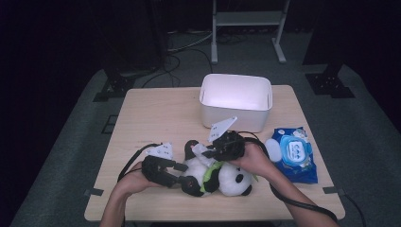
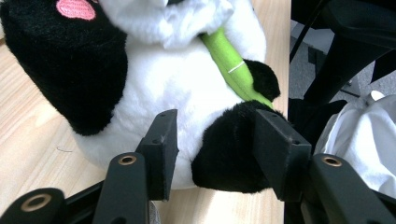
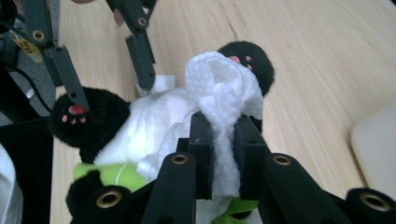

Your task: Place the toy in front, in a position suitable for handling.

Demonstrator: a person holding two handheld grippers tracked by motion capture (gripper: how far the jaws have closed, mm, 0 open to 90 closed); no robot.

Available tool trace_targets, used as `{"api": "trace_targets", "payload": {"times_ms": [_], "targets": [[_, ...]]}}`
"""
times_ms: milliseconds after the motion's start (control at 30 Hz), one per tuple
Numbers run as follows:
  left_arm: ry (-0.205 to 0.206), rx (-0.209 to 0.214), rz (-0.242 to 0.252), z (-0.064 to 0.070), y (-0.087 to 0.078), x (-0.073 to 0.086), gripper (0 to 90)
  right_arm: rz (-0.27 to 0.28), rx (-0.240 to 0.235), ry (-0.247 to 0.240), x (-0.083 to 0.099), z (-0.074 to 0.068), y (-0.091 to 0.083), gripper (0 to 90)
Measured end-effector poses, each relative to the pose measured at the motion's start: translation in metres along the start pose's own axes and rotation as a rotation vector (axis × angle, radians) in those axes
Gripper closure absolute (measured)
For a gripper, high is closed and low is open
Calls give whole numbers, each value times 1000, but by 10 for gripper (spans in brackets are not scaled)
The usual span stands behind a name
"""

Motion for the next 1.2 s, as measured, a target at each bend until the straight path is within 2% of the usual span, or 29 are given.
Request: {"api": "trace_targets", "payload": {"times_ms": [167,300,367,533,600,733,833,967,1100,1200], "targets": [[1,9,-7,1,2,1,496,3,-49,-17,-9,-12,15,791],[-2,15,-9,1,2,2,490,-12,-46,-42,-13,-14,15,792],[-2,14,-9,1,2,2,490,-14,-28,-48,-11,-10,10,791],[-2,16,-12,2,2,2,490,7,18,15,1,13,-10,792],[-1,17,-12,2,3,2,490,3,18,42,7,19,-13,792],[4,10,-17,2,2,1,484,-17,-4,58,18,17,-8,792],[10,4,-17,1,1,1,477,-7,-16,58,20,13,-6,796],[12,-22,-3,0,-5,-1,478,-6,-23,66,22,11,-7,797],[-4,-68,19,-5,-10,-2,478,4,-40,60,23,7,-8,797],[-25,-89,20,-10,-8,-1,468,4,-49,50,22,0,-11,797]]}}
Point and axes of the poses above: each handheld gripper's, and its own axes: y roughly forward along the jaws, x roughly out of its underside, z roughly to its right, the point moved 7 cm from there along y, roughly forward along the jaws, and after that the axes turned 7 degrees about x, right-handed, at the moved point
